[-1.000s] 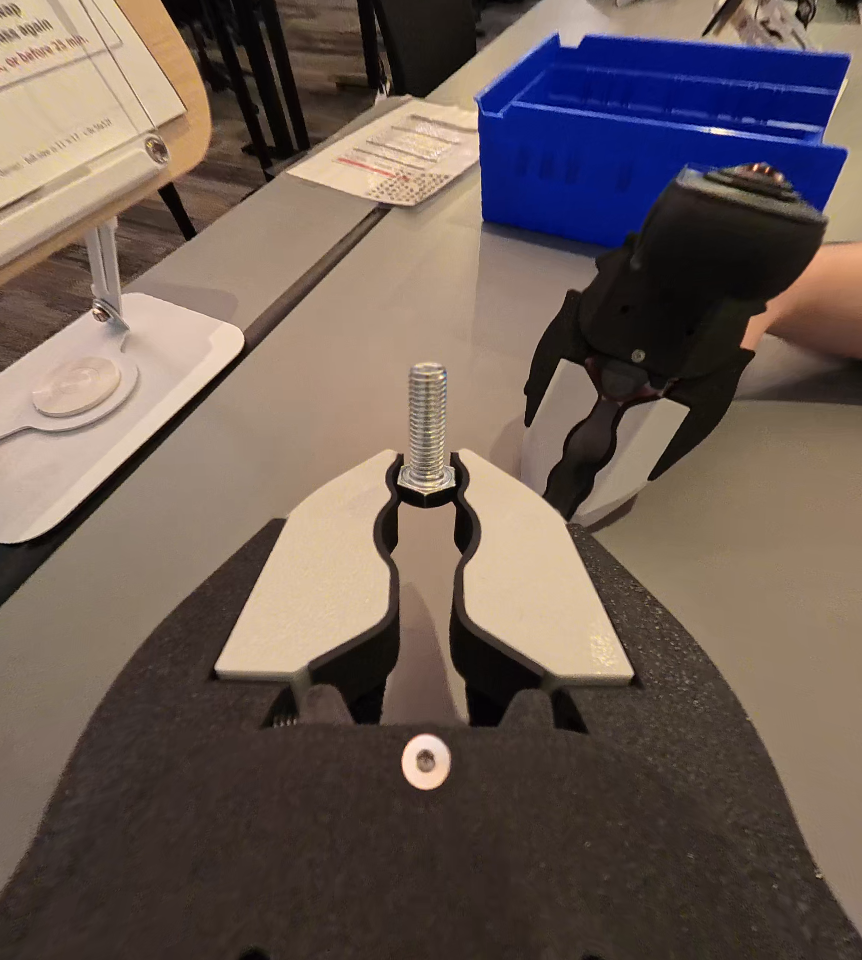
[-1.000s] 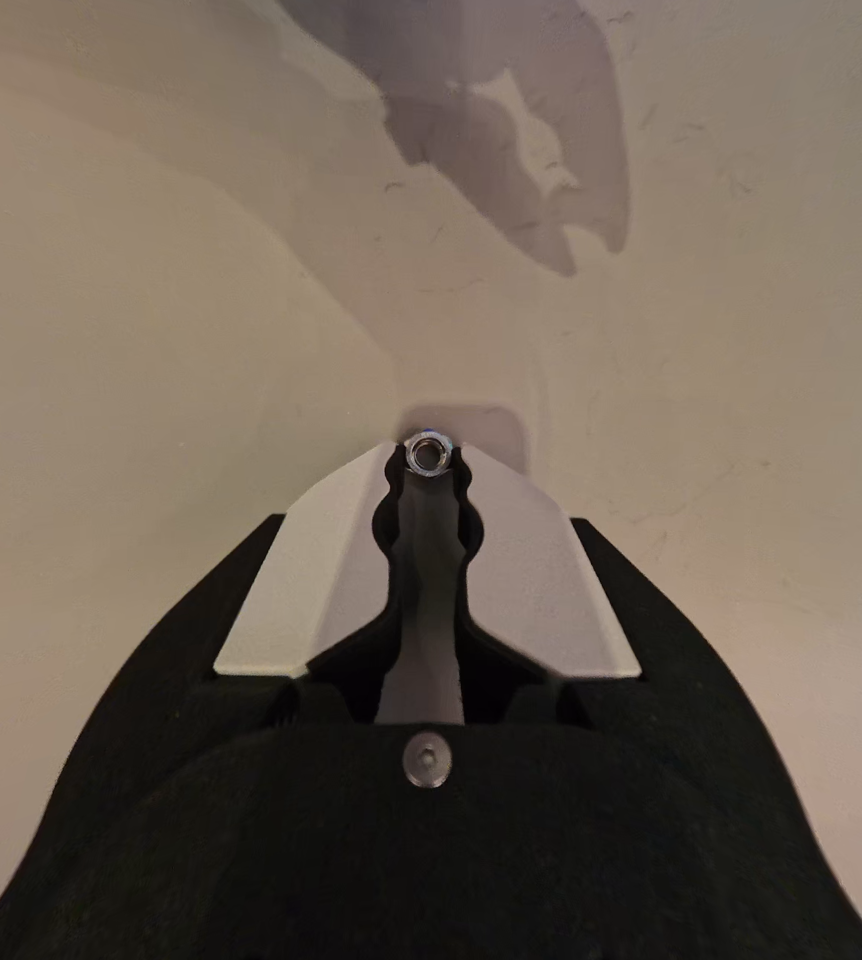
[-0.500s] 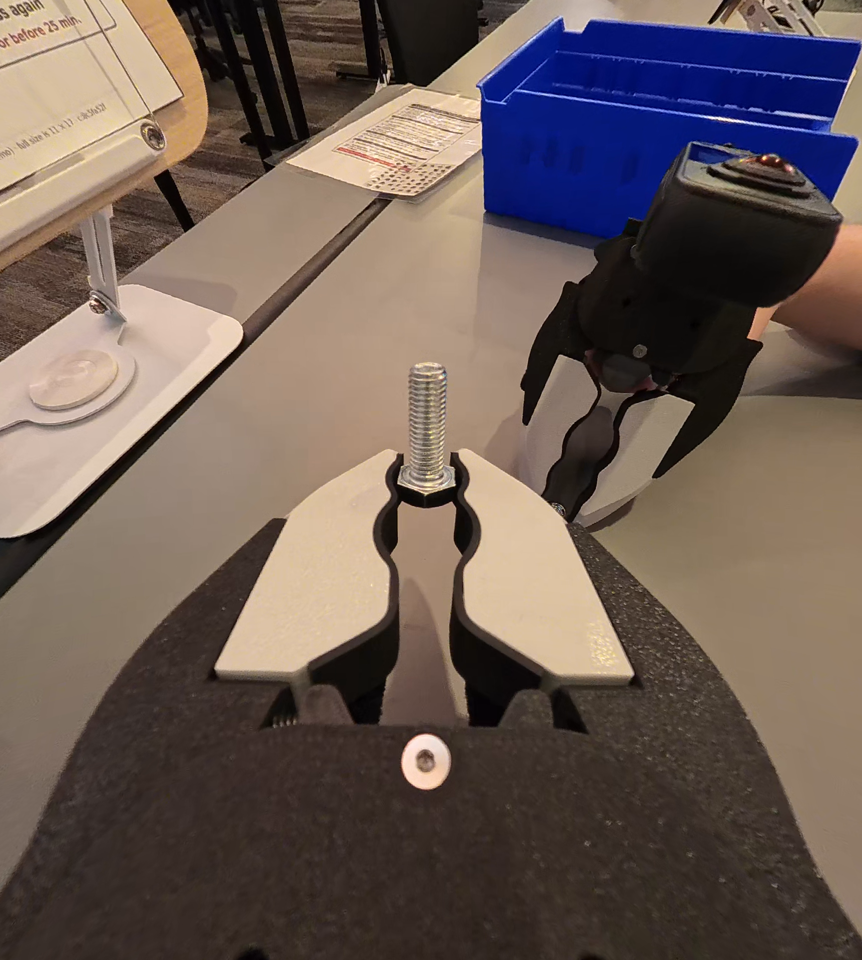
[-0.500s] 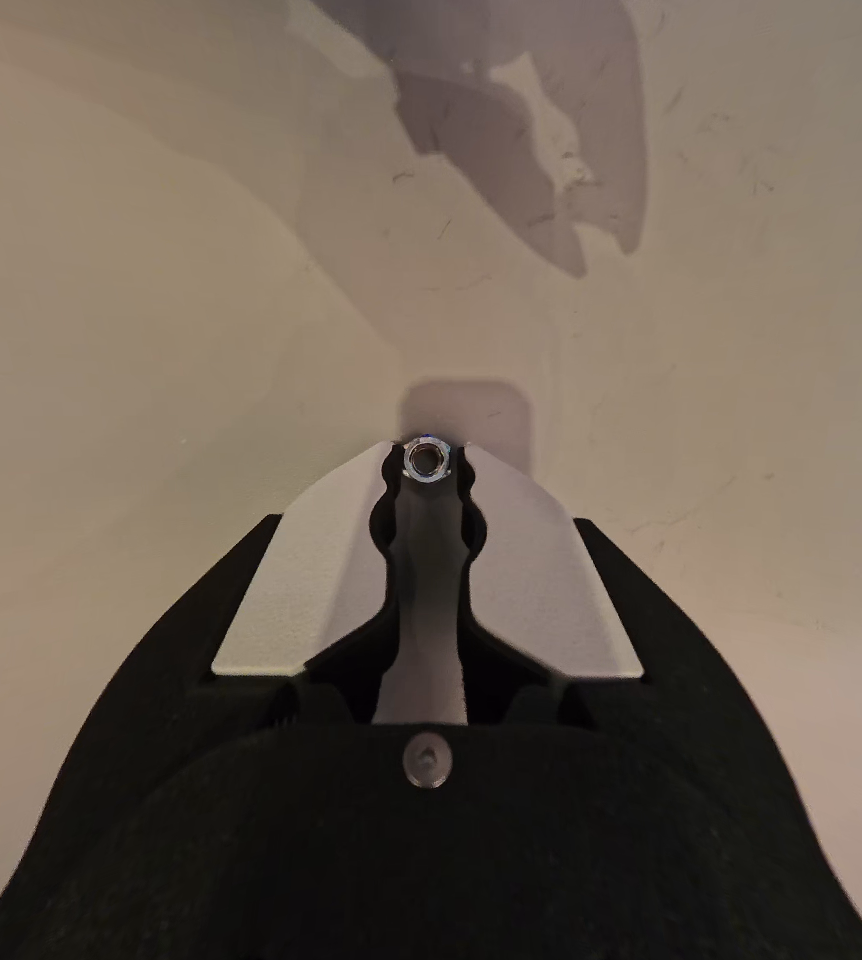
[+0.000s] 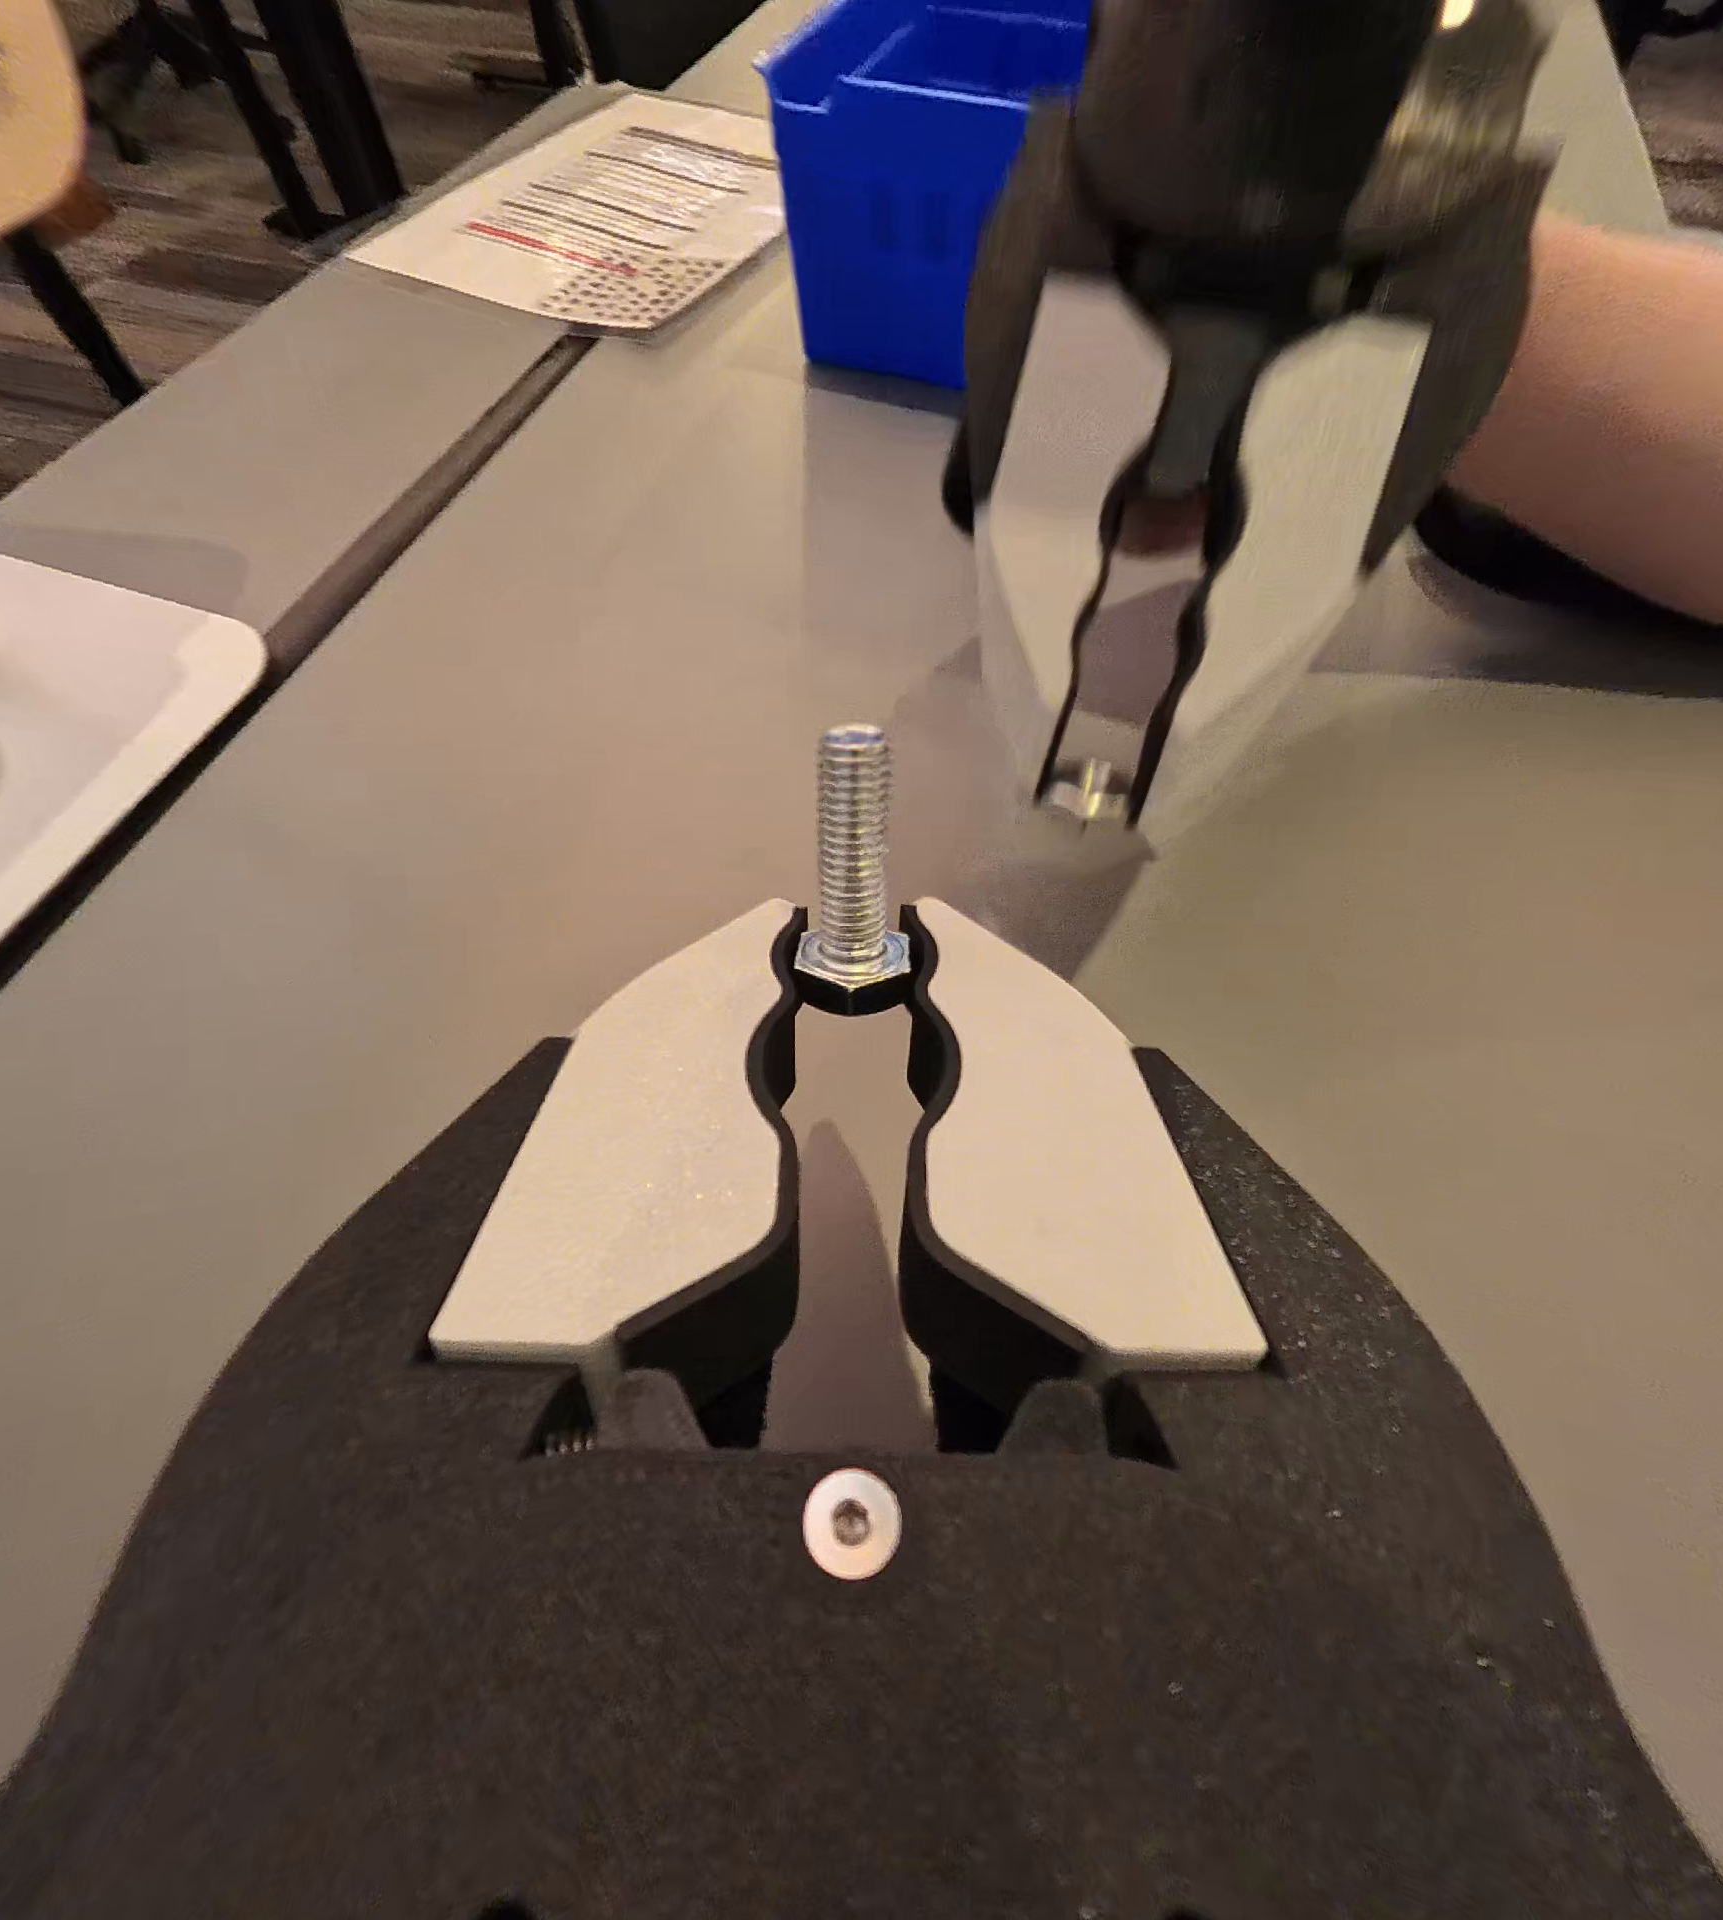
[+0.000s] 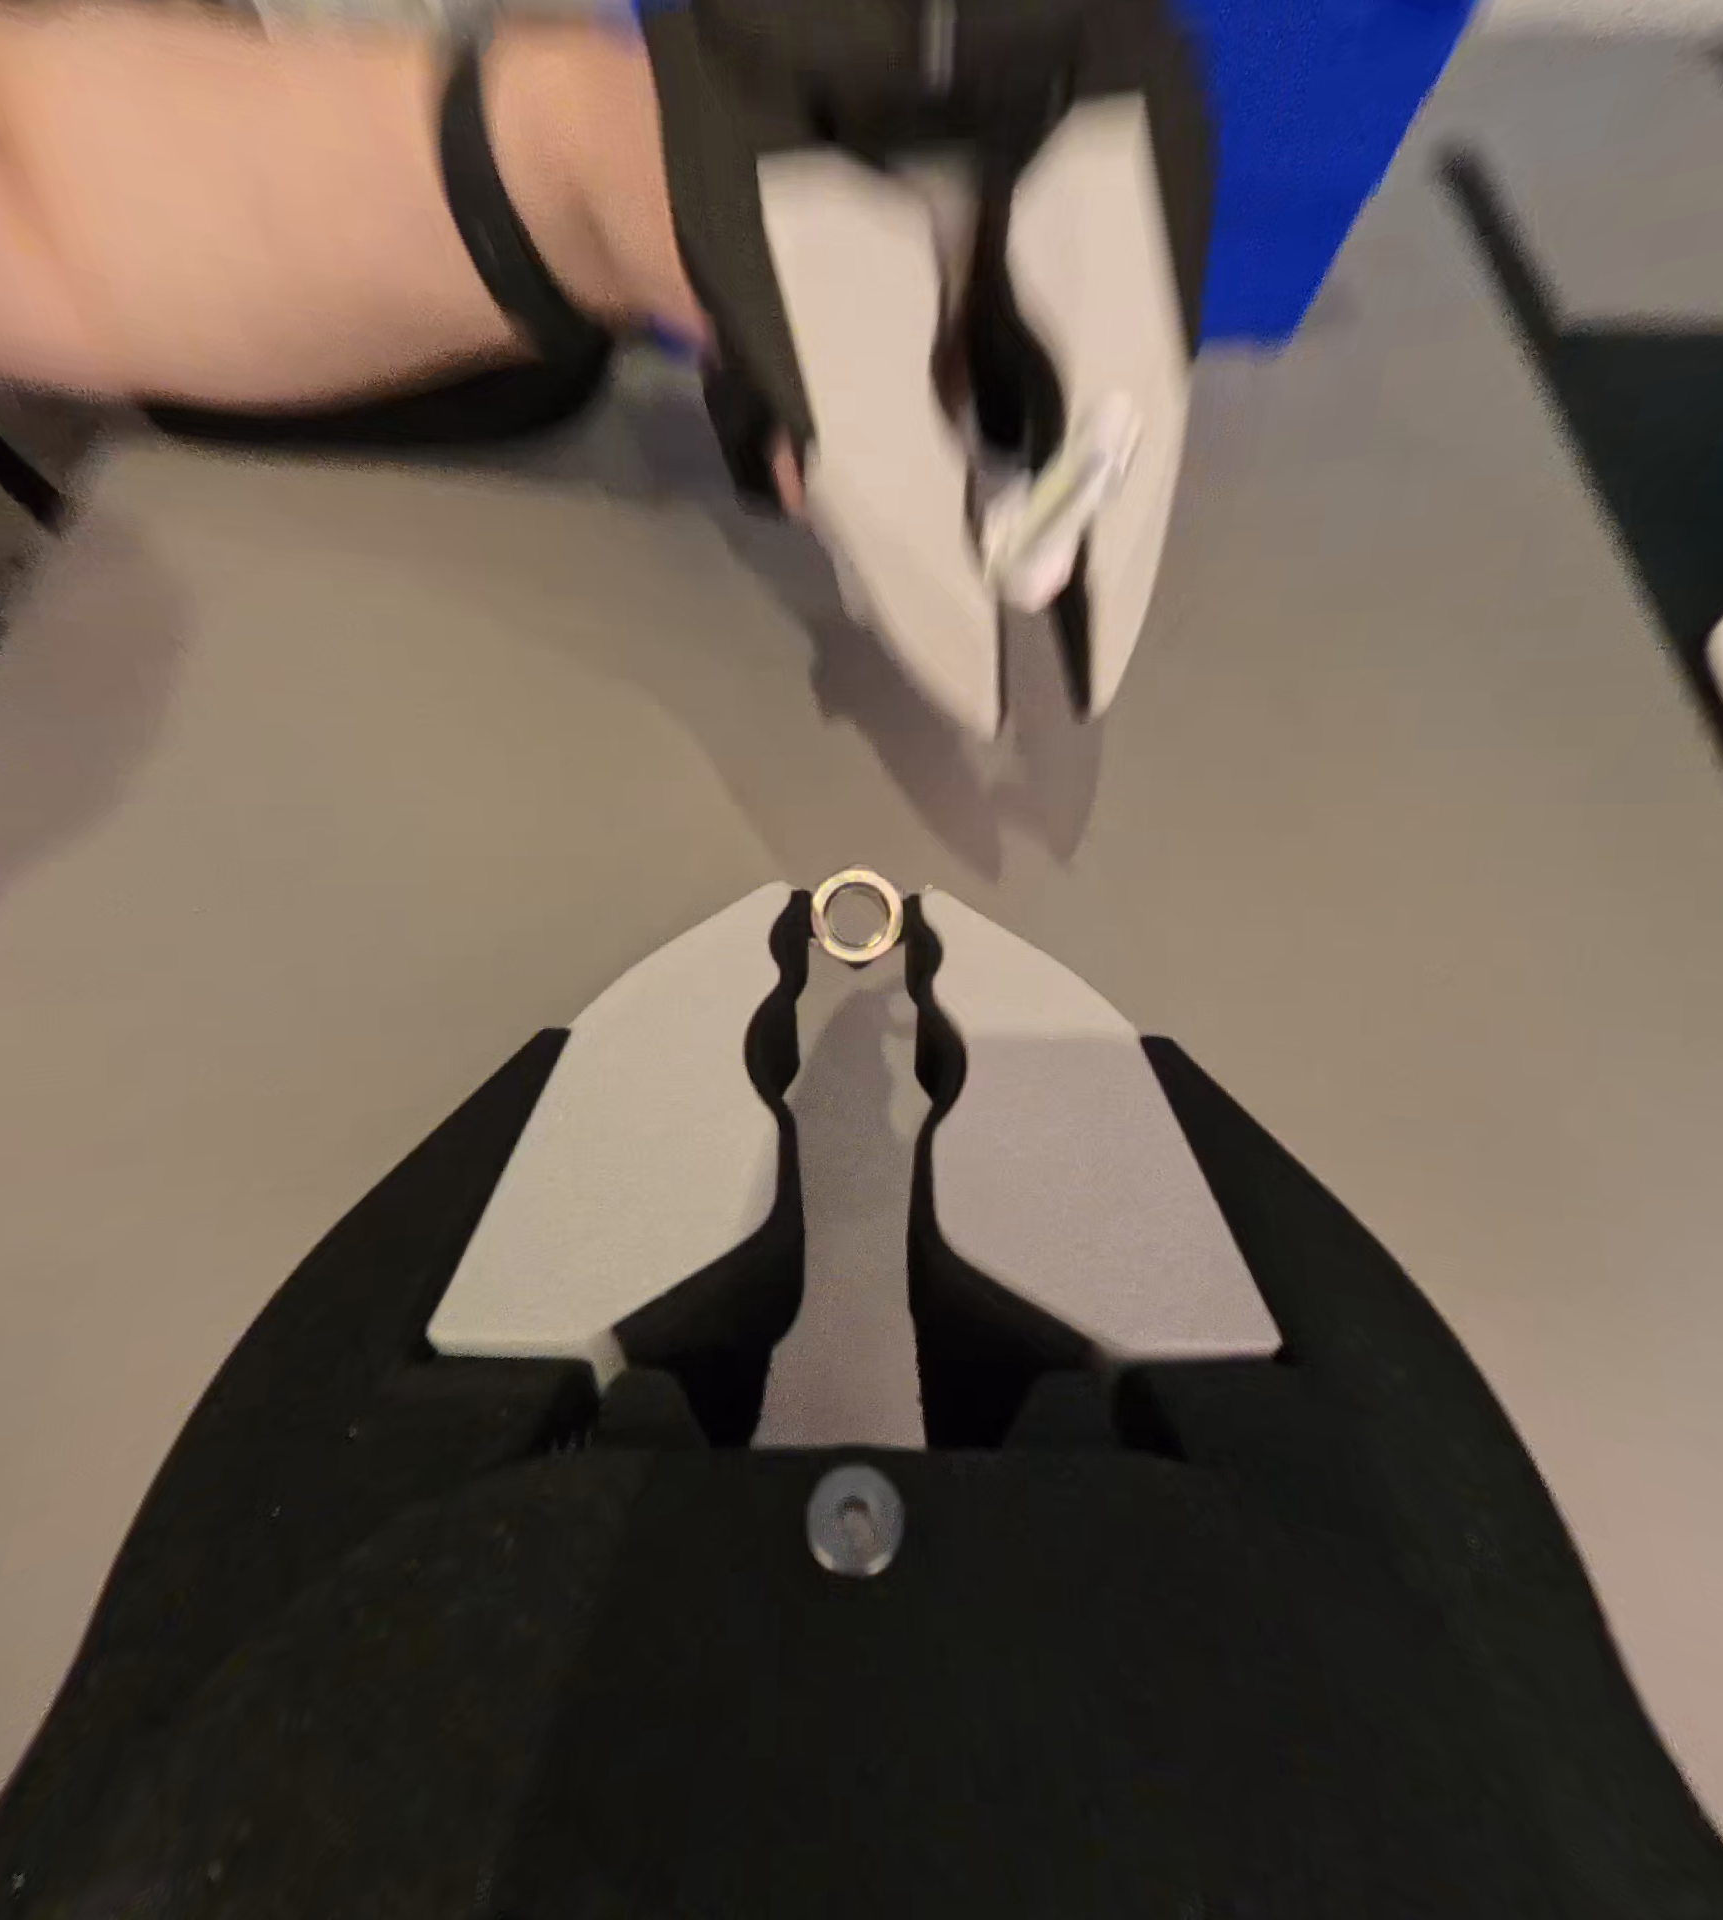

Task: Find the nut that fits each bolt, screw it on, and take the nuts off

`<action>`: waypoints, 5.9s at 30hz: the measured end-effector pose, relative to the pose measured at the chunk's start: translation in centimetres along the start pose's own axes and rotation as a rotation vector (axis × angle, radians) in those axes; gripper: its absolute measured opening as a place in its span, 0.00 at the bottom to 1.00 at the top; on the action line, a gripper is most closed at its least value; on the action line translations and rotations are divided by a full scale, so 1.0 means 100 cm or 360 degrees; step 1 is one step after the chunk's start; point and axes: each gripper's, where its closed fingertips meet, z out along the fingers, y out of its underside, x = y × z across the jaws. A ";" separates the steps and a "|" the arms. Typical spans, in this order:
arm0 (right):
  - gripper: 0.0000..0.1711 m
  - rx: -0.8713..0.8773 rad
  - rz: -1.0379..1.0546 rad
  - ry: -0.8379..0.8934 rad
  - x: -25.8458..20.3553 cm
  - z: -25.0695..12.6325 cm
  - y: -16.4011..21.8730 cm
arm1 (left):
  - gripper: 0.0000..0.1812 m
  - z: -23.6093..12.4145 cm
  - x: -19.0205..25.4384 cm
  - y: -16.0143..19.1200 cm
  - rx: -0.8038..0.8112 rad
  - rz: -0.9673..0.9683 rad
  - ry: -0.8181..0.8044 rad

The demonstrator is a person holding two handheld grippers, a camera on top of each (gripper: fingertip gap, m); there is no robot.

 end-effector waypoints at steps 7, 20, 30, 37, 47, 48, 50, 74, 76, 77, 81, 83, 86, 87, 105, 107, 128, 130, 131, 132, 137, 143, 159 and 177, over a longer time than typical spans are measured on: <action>0.10 0.0280 -0.0160 0.0111 -0.006 -0.036 -0.047 | 0.09 0.025 0.037 -0.002 -0.0014 0.0144 0.0144; 0.10 0.0161 -0.0244 0.0111 -0.010 -0.025 -0.039 | 0.09 0.028 0.052 -0.006 -0.0011 0.0236 0.0197; 0.10 0.0121 -0.0316 0.0011 -0.023 -0.023 -0.036 | 0.09 0.030 0.066 -0.004 -0.0022 0.0352 0.0280; 0.10 0.0166 -0.0216 0.0087 -0.014 -0.024 -0.043 | 0.09 0.027 0.056 -0.011 0.0029 0.0305 0.0200; 0.10 0.0311 0.0144 0.0301 0.013 -0.021 -0.056 | 0.09 0.024 0.027 -0.019 0.0067 0.0118 -0.0082; 0.10 0.0322 0.0184 0.0326 0.016 -0.020 -0.056 | 0.09 0.023 0.023 -0.019 0.0064 0.0111 -0.0121; 0.10 0.0339 0.0242 0.0363 0.019 -0.019 -0.058 | 0.09 0.022 0.018 -0.019 0.0049 0.0108 -0.0182; 0.10 0.0150 0.0366 0.0380 0.019 -0.011 -0.046 | 0.09 0.026 0.012 -0.005 -0.0154 0.0246 -0.0330; 0.10 0.0115 0.0406 0.0388 0.018 -0.010 -0.043 | 0.09 0.026 0.010 -0.002 -0.0208 0.0302 -0.0383; 0.10 0.0092 0.0420 0.0393 0.018 -0.010 -0.042 | 0.09 0.026 0.009 -0.001 -0.0233 0.0335 -0.0406; 0.10 0.0011 0.0456 0.0366 0.013 -0.009 -0.039 | 0.09 0.029 0.013 0.001 -0.0274 0.0384 -0.0402; 0.10 -0.0052 0.0395 0.0344 0.009 -0.009 -0.036 | 0.09 0.031 0.018 0.003 -0.0301 0.0408 -0.0372; 0.10 -0.0120 0.0400 0.0338 0.006 -0.010 -0.031 | 0.09 0.034 0.019 0.006 -0.0333 0.0451 -0.0384; 0.10 -0.0130 0.0421 0.0336 0.006 -0.010 -0.030 | 0.09 0.034 0.020 0.006 -0.0343 0.0455 -0.0389; 0.10 -0.0388 0.0198 0.0232 -0.009 -0.012 -0.011 | 0.09 0.044 0.040 0.019 -0.0424 0.0452 -0.0157; 0.10 -0.0407 0.0141 0.0232 -0.009 -0.012 -0.009 | 0.09 0.045 0.044 0.020 -0.0426 0.0438 -0.0118; 0.10 -0.0157 0.0700 0.0438 0.015 0.000 -0.016 | 0.09 0.038 0.014 0.025 -0.0497 0.0265 -0.0375; 0.10 -0.0154 0.0682 0.0441 0.015 0.000 -0.017 | 0.09 0.038 0.014 0.024 -0.0484 0.0262 -0.0373; 0.10 -0.0147 0.0675 0.0439 0.015 0.000 -0.017 | 0.09 0.038 0.015 0.023 -0.0479 0.0261 -0.0369; 0.10 -0.0143 0.0671 0.0440 0.016 -0.001 -0.018 | 0.09 0.038 0.015 0.023 -0.0473 0.0258 -0.0366; 0.11 -0.0152 0.0643 0.0454 0.017 -0.001 -0.018 | 0.09 0.038 0.015 0.020 -0.0450 0.0266 -0.0358; 0.09 -0.0156 0.0611 0.0464 0.018 -0.001 -0.016 | 0.09 0.037 0.014 0.022 -0.0451 0.0257 -0.0352; 0.08 -0.0144 0.0745 0.1119 0.150 -0.083 0.076 | 0.09 0.001 -0.029 0.007 -0.0261 0.0034 -0.0456; 0.00 -0.0521 0.0895 0.0748 0.192 -0.028 0.113 | 0.09 -0.009 -0.038 0.008 -0.0211 -0.0038 -0.0430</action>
